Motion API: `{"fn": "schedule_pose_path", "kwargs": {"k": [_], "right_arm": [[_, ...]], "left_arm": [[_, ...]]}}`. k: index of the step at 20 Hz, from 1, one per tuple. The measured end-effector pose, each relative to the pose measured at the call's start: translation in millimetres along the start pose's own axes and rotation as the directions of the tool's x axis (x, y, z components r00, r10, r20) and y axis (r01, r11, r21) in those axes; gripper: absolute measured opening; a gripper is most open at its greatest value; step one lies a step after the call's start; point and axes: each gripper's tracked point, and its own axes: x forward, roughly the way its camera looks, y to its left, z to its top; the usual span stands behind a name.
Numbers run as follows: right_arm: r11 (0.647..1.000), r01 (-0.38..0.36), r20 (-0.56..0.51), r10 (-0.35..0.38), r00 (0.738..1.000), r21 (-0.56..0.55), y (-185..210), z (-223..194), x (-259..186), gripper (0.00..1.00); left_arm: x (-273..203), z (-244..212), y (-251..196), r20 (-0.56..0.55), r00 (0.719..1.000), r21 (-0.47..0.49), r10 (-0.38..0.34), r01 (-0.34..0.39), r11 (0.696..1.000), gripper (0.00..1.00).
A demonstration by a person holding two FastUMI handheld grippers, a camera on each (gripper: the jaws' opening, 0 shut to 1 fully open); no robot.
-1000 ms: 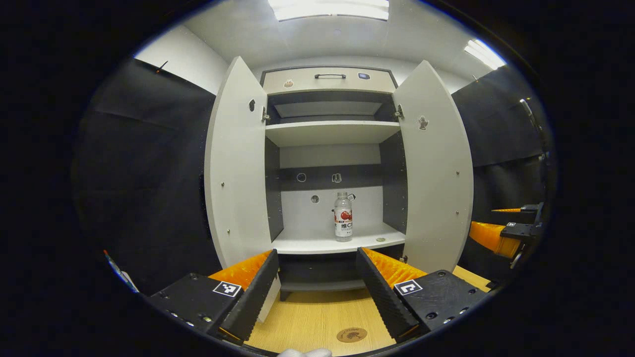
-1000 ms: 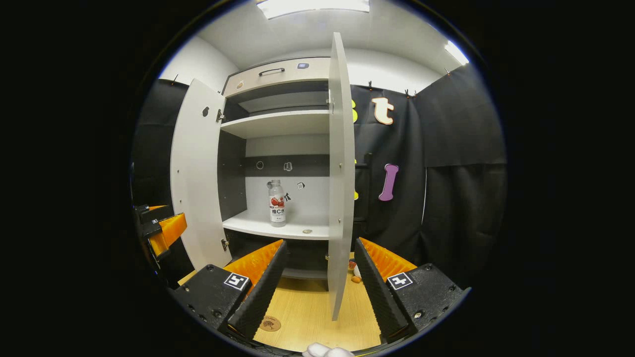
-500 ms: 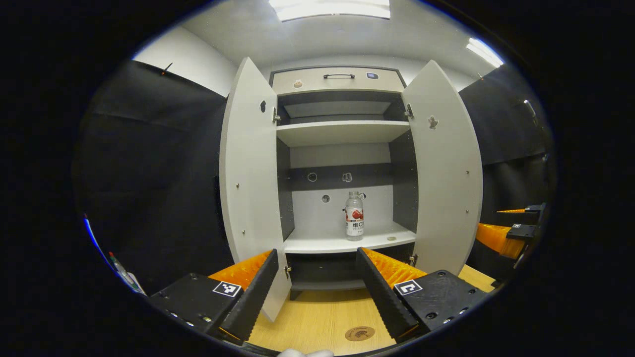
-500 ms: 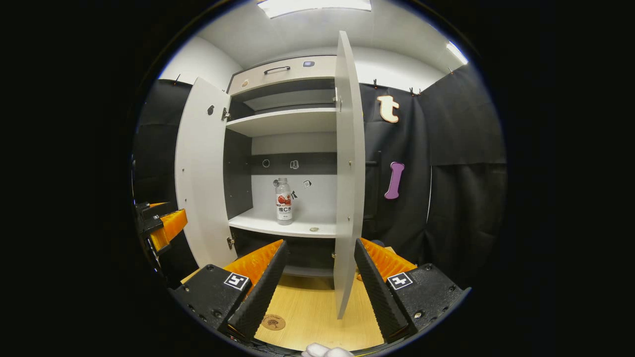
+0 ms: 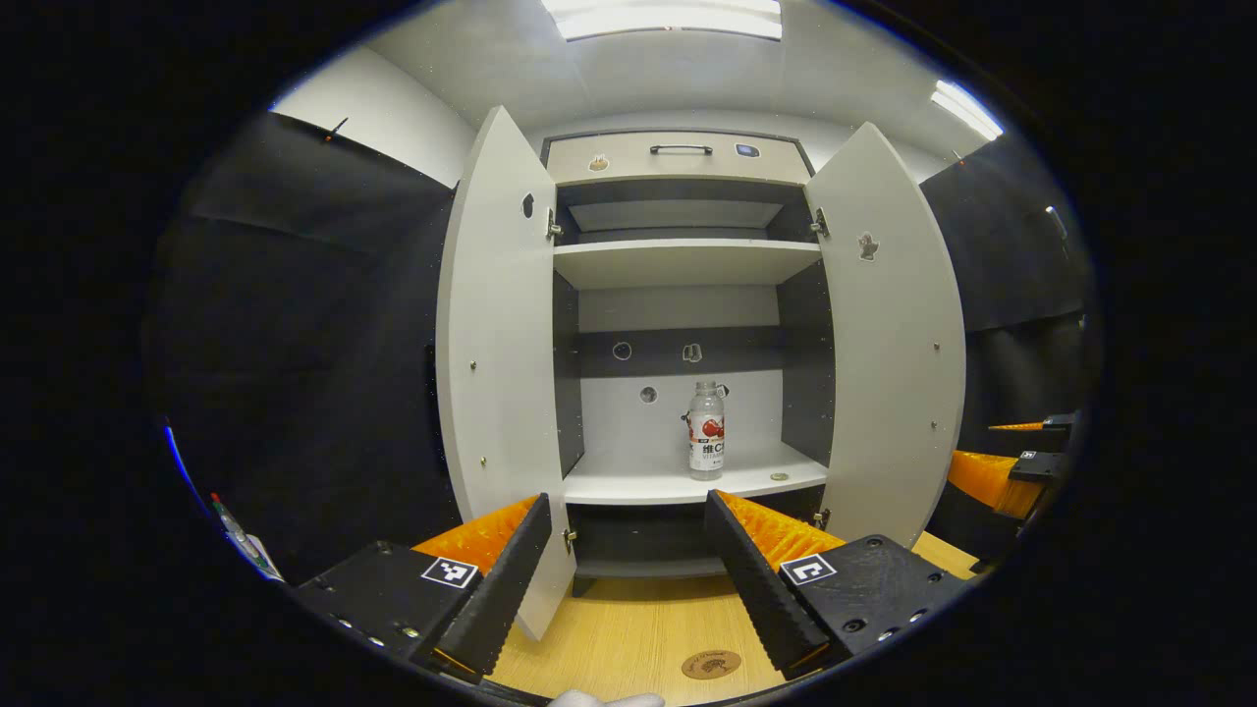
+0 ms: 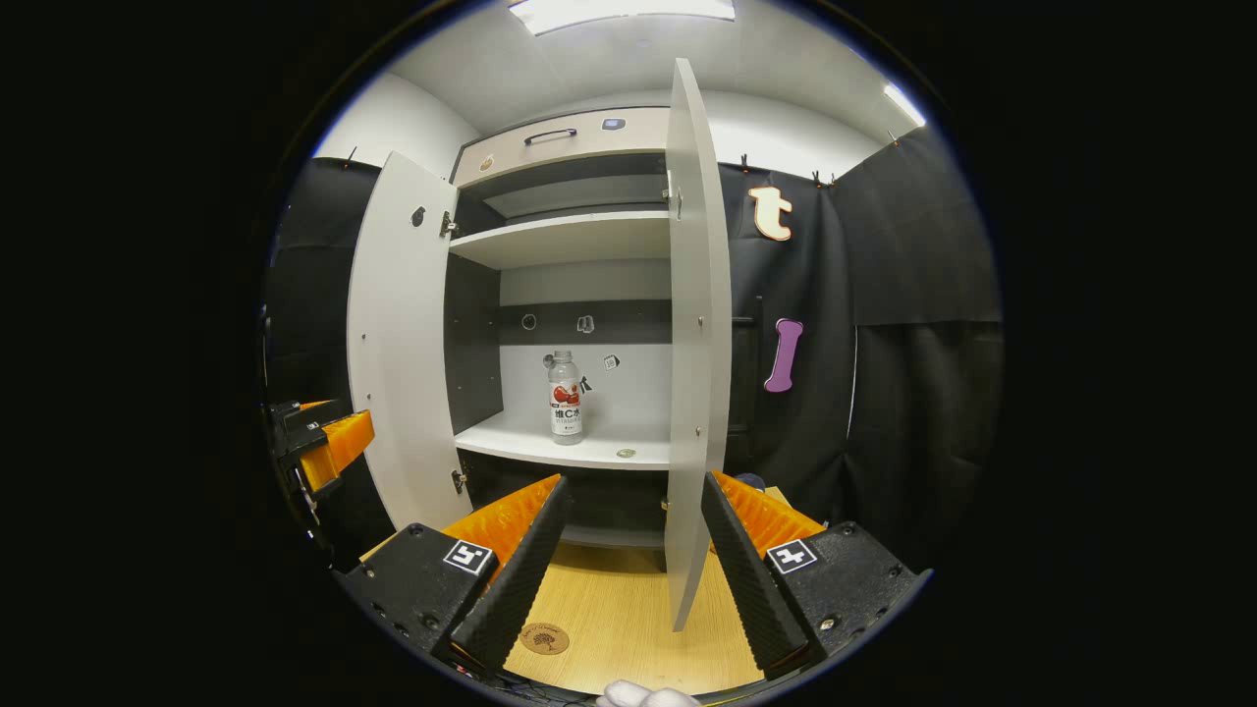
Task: Grasp the bottle in the cabinet with the left hand and place it on the coaster, then close the right door with the right hand and the left door with the left hand.
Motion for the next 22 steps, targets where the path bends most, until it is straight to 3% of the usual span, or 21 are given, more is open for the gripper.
{"fn": "schedule_pose_path", "kwargs": {"k": [7, 16, 22], "right_arm": [[0.999, 0.029, -0.002, -0.029, 1.000, -0.023, -13, 11, 0, 0.83], [0.997, 0.067, 0.008, -0.066, 0.998, -0.045, -24, 24, 3, 0.84], [0.991, 0.126, 0.000, -0.126, 0.992, -0.042, -44, 21, 3, 0.83]], "left_arm": [[67, 2, -17, 0.017, 0.999, -0.014, -0.040, 0.040, 0.999, 0.96], [217, 29, -75, 0.080, 0.989, 0.009, -0.126, 0.125, 0.992, 0.96], [298, 31, -103, 0.069, 0.991, -0.017, -0.114, 0.116, 0.993, 0.96]]}}
